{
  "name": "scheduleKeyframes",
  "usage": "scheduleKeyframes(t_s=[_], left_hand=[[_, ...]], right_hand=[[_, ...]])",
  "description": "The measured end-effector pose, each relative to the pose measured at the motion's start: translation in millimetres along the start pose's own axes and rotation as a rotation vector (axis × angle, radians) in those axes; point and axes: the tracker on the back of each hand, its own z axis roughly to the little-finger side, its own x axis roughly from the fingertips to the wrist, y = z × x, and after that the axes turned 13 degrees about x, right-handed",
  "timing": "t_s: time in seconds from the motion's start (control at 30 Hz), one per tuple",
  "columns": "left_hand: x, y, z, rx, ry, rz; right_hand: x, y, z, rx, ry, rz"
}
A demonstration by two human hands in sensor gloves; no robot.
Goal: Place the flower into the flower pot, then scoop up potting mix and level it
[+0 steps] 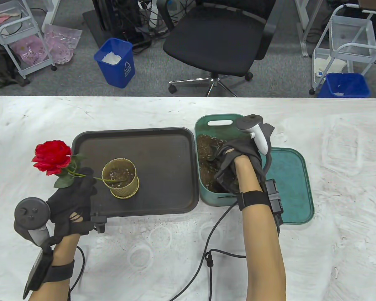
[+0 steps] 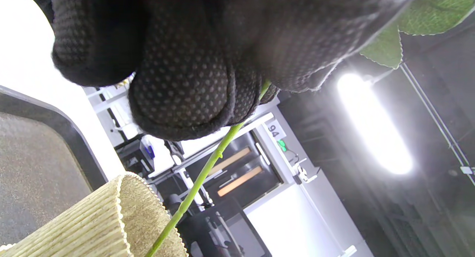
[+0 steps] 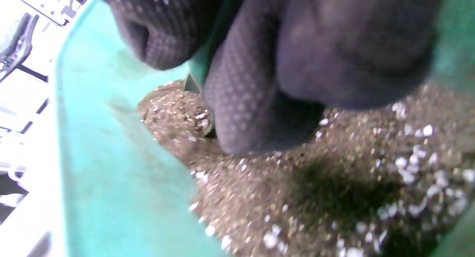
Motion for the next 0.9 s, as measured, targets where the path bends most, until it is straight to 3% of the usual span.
scheduleKeyframes(t_s=[0.37, 0.63, 0.9], left_hand=[[3.8, -4.5, -3.5, 0.001, -0.008, 0.018], [4.6, -5.6, -3.7, 0.001, -0.01, 0.024], [5.5, -7.1, -3.4, 0.002, -0.012, 0.032]], right_hand=[[27.4, -2.0, 24.6, -0.292, -0.041, -0.023], [51.8, -3.4, 38.1, -0.467, -0.085, 0.035], [79.4, -3.9, 30.6, -0.455, -0.189, 0.106]])
